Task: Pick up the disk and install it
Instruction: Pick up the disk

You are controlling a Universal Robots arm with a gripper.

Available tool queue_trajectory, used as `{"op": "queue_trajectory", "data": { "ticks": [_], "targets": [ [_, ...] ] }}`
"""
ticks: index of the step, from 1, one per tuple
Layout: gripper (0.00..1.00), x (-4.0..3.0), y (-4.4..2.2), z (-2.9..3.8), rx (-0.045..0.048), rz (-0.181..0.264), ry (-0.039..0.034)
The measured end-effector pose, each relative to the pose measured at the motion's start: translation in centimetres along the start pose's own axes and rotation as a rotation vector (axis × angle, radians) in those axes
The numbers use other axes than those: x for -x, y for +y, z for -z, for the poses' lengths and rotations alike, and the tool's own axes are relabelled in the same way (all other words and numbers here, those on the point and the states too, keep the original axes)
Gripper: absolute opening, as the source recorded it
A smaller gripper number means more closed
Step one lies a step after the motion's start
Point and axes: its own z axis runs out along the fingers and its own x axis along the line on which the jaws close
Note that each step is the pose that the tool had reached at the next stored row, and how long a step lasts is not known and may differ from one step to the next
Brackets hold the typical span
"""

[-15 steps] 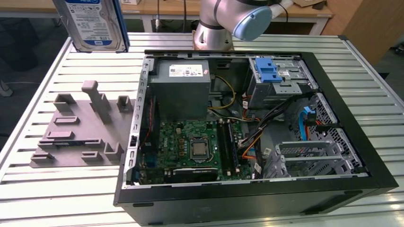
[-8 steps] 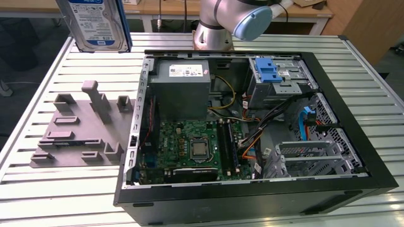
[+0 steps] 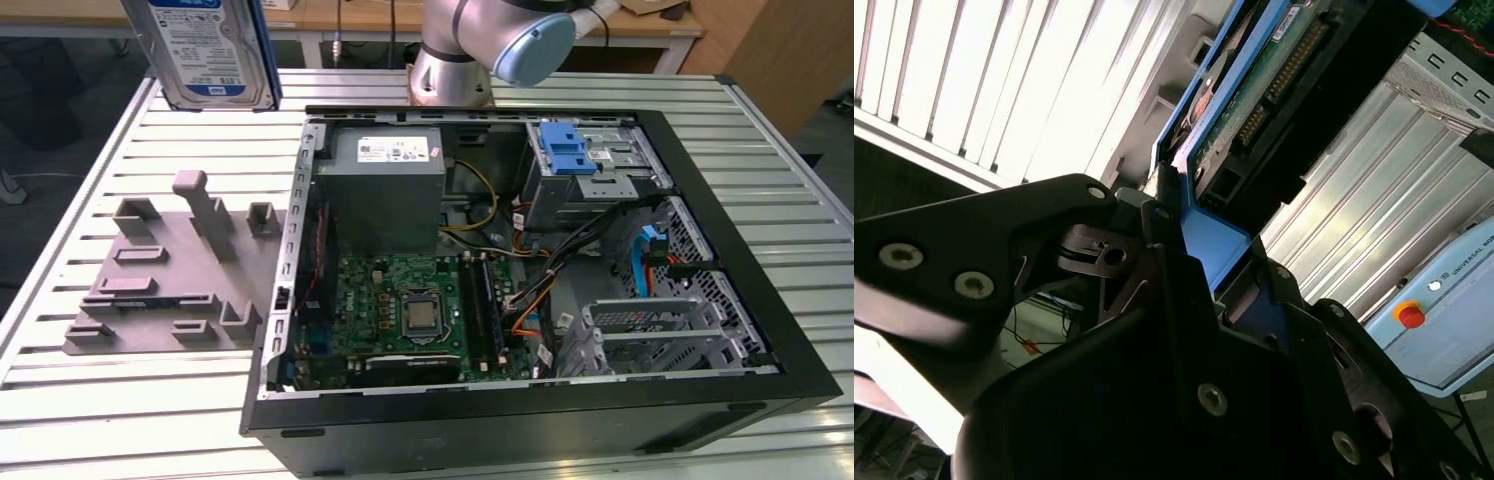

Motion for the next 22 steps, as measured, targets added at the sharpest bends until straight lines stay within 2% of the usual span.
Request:
{"op": "queue_trajectory", "data": {
  "ticks": [17,22],
  "targets": [
    [0.37,-0.01,-0.34,0.01,0.0000,0.000,0.0000],
    [0.37,-0.48,-0.45,0.02,0.0000,0.000,0.0000]
  ]
}}
